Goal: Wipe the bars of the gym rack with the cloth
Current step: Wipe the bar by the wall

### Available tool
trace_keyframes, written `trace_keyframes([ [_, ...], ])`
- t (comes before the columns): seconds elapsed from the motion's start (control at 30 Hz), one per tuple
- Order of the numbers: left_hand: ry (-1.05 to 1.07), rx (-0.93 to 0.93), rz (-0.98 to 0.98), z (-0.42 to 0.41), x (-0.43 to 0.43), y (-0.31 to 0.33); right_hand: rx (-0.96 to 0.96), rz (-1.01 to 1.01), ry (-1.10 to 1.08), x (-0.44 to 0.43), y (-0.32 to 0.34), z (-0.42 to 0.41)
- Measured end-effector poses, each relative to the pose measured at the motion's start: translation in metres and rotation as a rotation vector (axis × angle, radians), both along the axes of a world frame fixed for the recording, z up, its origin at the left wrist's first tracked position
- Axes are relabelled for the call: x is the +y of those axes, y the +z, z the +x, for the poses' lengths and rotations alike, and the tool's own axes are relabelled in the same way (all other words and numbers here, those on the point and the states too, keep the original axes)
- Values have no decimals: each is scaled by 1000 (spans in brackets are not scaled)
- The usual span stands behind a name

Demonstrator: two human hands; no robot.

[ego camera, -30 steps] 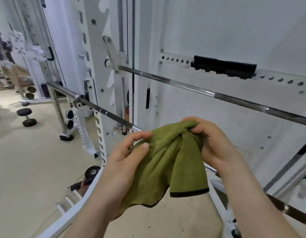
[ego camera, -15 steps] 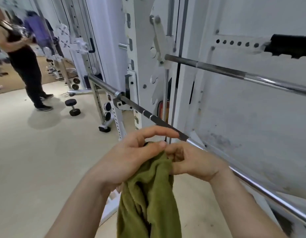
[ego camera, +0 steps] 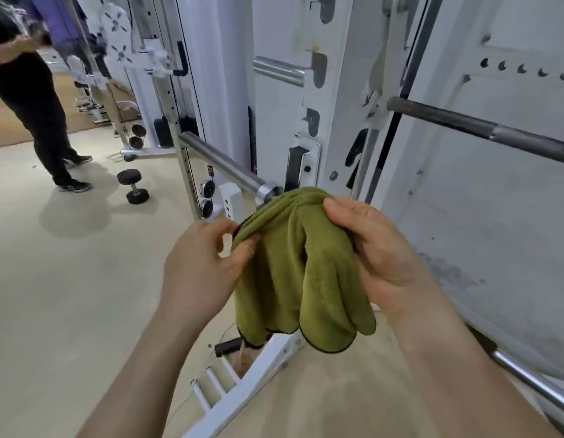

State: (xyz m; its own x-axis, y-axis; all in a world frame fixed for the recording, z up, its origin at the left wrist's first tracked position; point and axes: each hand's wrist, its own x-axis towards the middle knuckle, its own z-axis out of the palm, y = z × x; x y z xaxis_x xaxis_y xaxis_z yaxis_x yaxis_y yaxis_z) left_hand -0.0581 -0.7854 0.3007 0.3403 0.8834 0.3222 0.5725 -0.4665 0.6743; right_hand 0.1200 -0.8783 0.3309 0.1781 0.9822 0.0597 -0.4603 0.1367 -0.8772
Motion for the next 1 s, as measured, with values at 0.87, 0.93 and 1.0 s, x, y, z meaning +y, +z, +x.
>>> trace_keyframes([
  [0.87,-337,-797,-88,113,364,114,-185,71,-309,330,42,16],
  [0.93,-360,-744,-35,130,384,125,-291,41,-412,348,50,23],
  [1.0,-385,-653,13,151,410,137,-349,29,-512,367,61,32],
])
